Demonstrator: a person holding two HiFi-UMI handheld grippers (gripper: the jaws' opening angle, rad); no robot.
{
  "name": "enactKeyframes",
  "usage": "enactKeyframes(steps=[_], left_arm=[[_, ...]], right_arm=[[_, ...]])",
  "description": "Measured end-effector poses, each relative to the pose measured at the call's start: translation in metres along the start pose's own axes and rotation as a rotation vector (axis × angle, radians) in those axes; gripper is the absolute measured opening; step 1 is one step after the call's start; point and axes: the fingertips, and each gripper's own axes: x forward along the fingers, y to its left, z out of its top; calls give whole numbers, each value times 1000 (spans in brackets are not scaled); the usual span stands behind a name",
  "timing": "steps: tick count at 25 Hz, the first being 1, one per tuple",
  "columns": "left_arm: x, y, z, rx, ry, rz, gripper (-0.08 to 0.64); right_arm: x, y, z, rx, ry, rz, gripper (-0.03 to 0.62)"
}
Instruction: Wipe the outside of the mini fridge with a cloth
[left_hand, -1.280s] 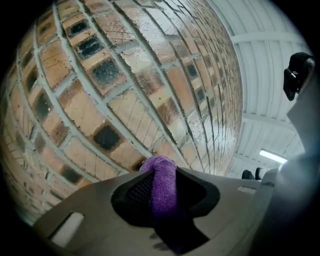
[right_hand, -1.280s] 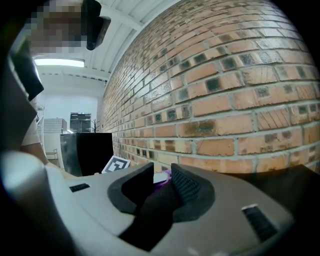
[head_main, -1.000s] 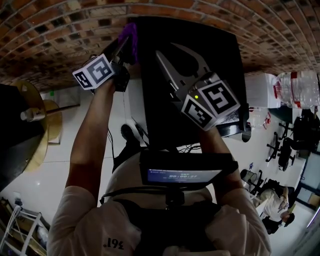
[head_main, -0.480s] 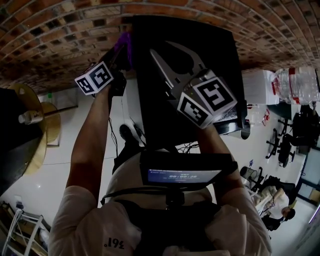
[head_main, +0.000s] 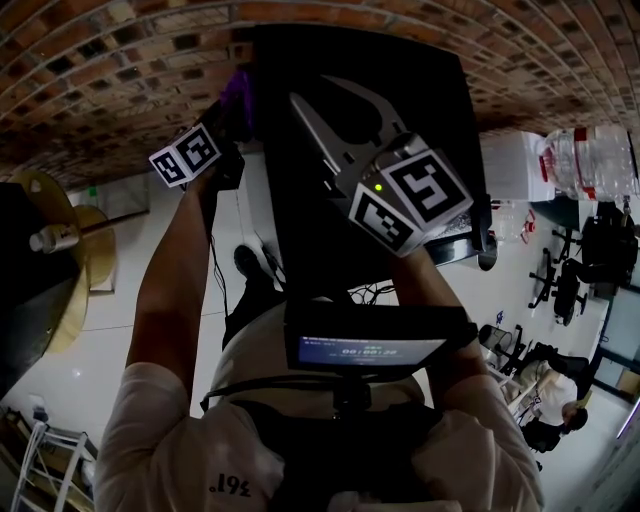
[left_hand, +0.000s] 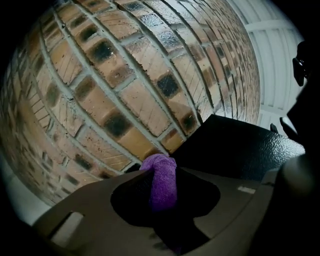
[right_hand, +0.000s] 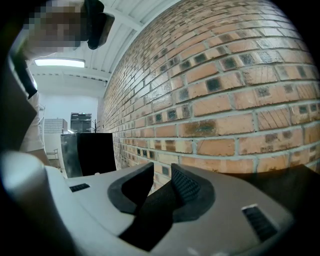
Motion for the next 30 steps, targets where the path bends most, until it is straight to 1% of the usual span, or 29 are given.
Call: enactKeyframes(steps=[5, 10, 15, 17, 20, 23, 27, 30], left_arm=[[2, 21, -18, 25, 53, 37, 115], [5, 35, -31, 35, 82, 63, 115], [11, 49, -41, 69, 128, 95, 115], [13, 59, -47, 92, 156, 120, 115], [15, 68, -50, 106, 177, 149, 117], [13, 89, -59, 129, 218, 211, 117], [11, 89, -65, 151, 258, 242, 117], [4, 89, -66, 151, 262, 255, 118]], right_arm=[[0, 0, 0, -2, -2, 1, 104], [0, 0, 1, -4, 1, 1, 104], [0, 0, 0, -5, 1, 1, 104], [0, 0, 0, -5, 3, 0, 104], [0, 0, -1, -5, 6, -1, 104], [0, -1, -1, -4, 3, -2, 104], [0, -3, -2, -1, 1, -4, 104], [0, -3, -3, 0, -3, -4, 104]])
